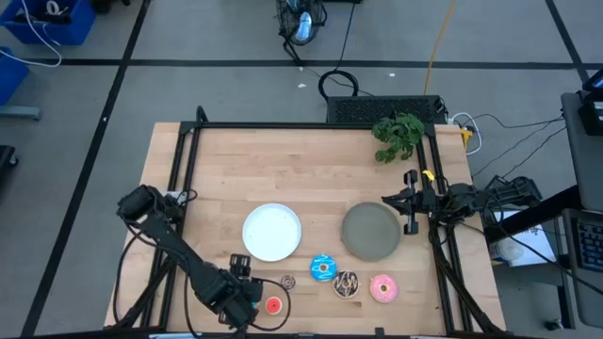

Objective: Pick & Place donuts
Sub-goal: Put the small white donut on the white plate

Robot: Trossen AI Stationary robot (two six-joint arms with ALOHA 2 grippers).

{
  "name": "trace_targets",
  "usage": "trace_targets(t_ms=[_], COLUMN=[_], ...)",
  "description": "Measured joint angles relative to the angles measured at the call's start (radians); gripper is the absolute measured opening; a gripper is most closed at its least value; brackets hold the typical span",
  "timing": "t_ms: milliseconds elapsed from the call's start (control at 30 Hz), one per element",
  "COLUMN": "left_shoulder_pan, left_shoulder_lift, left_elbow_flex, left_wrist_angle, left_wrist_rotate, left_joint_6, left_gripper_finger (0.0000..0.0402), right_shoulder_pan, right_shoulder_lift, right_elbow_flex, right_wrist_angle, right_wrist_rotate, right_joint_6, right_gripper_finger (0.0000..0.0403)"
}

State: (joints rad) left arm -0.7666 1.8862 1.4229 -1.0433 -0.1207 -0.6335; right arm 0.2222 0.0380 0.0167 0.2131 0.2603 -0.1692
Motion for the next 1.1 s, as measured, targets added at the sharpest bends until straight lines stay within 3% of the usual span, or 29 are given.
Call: trace_targets(t_ms=[1100], left_shoulder_pan=[0.004], left_shoulder_lift=[0.0], left_elbow_flex=[-0.006], left_wrist_angle=[0.001], left_wrist_rotate=[-0.011], left_joint_6=[-0.064], left_gripper_finger=[0.0292], right_shoulder_pan=[0.0], right_shoulder_lift=[0.0], right_elbow_flex=[0.0], right_wrist_angle=[0.0], right_wrist_rotate=[0.0], right_joint_6=[0.008], right_gripper_finger=[0.0])
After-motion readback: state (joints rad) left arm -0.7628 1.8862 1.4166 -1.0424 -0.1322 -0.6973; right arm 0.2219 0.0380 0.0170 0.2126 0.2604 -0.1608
